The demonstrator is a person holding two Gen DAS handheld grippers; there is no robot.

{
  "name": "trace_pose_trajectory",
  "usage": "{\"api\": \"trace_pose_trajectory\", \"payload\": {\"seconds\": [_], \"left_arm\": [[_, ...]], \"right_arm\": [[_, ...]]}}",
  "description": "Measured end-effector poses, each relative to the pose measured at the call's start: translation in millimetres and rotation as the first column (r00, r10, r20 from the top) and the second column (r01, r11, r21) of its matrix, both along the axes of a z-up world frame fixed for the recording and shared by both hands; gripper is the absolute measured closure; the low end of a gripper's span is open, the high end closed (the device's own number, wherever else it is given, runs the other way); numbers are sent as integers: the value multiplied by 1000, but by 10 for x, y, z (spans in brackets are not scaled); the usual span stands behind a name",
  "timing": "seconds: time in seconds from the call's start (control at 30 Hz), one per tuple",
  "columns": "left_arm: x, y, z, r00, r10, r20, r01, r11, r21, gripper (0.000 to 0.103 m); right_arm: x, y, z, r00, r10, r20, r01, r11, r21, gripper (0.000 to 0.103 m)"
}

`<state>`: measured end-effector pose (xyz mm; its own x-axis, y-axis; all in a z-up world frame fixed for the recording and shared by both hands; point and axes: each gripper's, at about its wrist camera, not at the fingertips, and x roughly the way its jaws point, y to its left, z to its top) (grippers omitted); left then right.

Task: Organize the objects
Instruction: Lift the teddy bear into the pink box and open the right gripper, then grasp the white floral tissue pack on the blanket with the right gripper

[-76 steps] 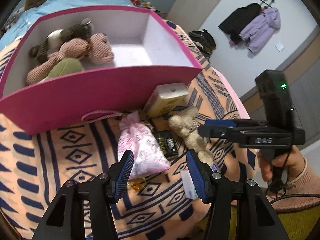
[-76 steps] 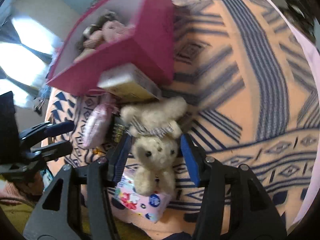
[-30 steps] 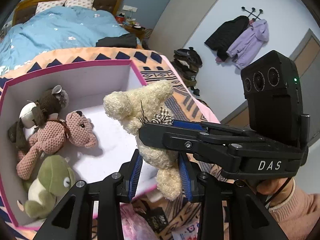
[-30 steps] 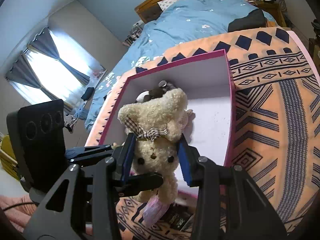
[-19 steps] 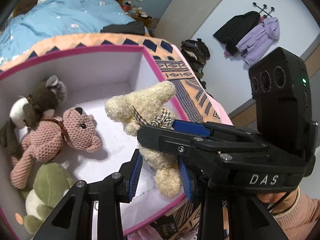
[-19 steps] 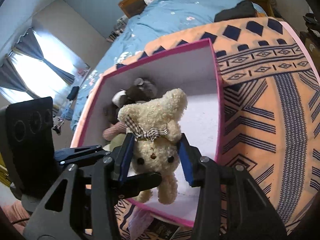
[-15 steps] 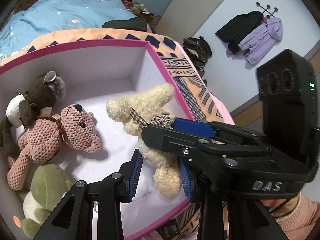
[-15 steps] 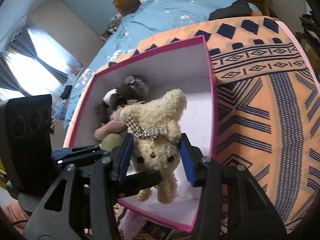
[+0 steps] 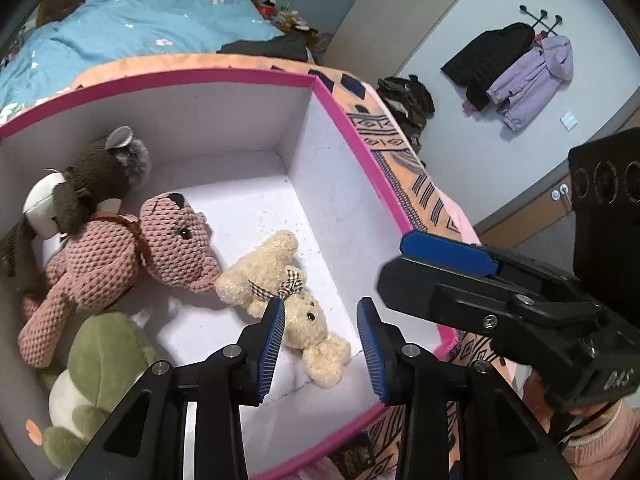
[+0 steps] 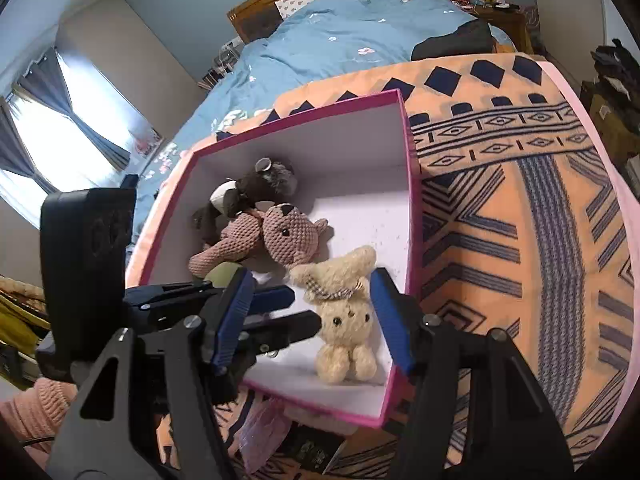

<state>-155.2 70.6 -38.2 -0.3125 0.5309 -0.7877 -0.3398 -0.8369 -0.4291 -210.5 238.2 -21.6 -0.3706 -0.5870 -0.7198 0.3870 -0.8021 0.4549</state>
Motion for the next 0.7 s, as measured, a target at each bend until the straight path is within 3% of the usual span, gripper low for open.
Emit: {"api": "trace_pose_trajectory", "payload": {"seconds": [0.17, 0.4, 0.5, 0.7], "left_arm": [[219, -47, 206, 997, 11, -80, -12, 1000, -6, 48], [602, -66, 466, 985, -29, -168, 27, 999, -18, 45], [782, -35, 486, 983, -56, -172, 53, 998, -21, 45], [1144, 120, 288, 984, -144, -108, 144, 989, -9, 45]], "right_arm": [[143, 170, 49, 1000, 2, 1, -2, 999, -51, 40], [405, 421, 95, 1000, 9, 13, -7, 995, -97, 40], [532, 506, 13, 999, 11, 38, -8, 997, -83, 40], [809, 625, -323, 990, 23, 140, -16, 999, -49, 40]]}}
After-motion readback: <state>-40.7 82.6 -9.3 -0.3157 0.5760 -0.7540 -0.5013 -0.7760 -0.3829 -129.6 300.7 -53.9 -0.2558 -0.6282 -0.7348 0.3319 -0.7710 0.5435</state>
